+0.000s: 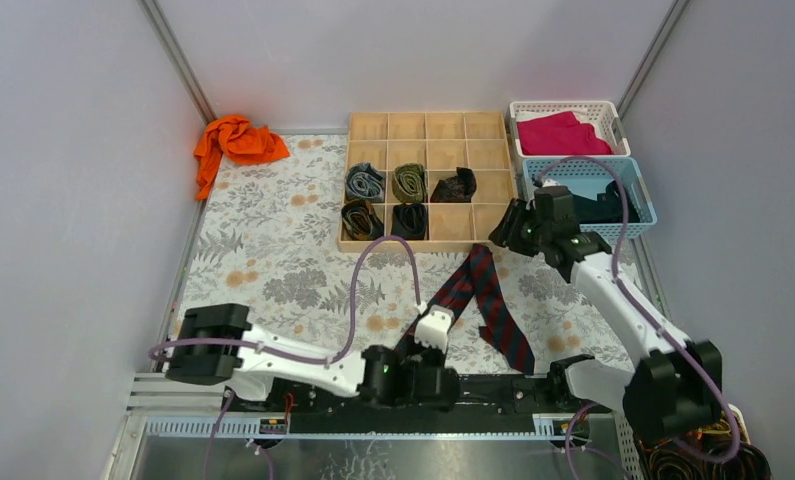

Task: Roll the ties
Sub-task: Place the tie at the center of the board.

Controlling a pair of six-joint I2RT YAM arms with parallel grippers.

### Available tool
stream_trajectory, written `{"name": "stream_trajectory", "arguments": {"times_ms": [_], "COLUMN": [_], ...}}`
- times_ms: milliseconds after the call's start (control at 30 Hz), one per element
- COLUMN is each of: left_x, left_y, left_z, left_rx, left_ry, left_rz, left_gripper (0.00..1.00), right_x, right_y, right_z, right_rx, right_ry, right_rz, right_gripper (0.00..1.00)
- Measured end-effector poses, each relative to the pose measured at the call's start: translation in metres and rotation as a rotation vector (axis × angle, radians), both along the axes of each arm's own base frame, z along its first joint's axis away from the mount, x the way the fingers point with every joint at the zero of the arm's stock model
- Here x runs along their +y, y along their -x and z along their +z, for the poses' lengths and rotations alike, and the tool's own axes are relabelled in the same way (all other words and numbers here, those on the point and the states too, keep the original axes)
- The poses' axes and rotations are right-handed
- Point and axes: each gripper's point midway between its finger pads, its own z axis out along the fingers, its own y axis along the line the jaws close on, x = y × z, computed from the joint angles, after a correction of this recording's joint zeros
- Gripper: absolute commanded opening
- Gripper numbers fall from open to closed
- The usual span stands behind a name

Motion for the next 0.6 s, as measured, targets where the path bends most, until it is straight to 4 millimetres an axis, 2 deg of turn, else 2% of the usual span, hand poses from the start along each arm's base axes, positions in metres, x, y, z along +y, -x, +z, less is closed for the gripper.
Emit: {"name": "stream_trajectory", "arguments": {"times_ms": [133,267,367,500,600], "left_x": [0.019,0.027,0.026,0.019,0.008], "left_y": [-0.046,-0.073,-0.076,-0.067,-0.057], "left_z": [-0.040,-0.052,-0.062,-0.071,-0.075], "left_rx": [0.037,0.062,0.092,0.151,0.199], "left_ry": [-0.082,-0.104,-0.118,-0.093,-0.033], "left_rz": [0.104,0.167,0.171,0.134,0.092], "left_gripper": [0.11,0.09,0.08,0.08,0.08], "right_x": [-0.003,-0.006,-0.007,-0.007,-0.003], "right_y": [0.006,0.019,0.025,0.033,0.040], "right_z": [0.049,0.077,0.081,0.074,0.069], "right_rx": [-0.142,-0.227,-0.232,-0.194,-0.171], "right_ry": [-0.022,-0.047,-0.048,-0.039,-0.050], "right_rz": [0.003,0.004,0.006,0.024,0.055], "right_gripper": [0.37,0.35,0.36,0.37,0.23]}}
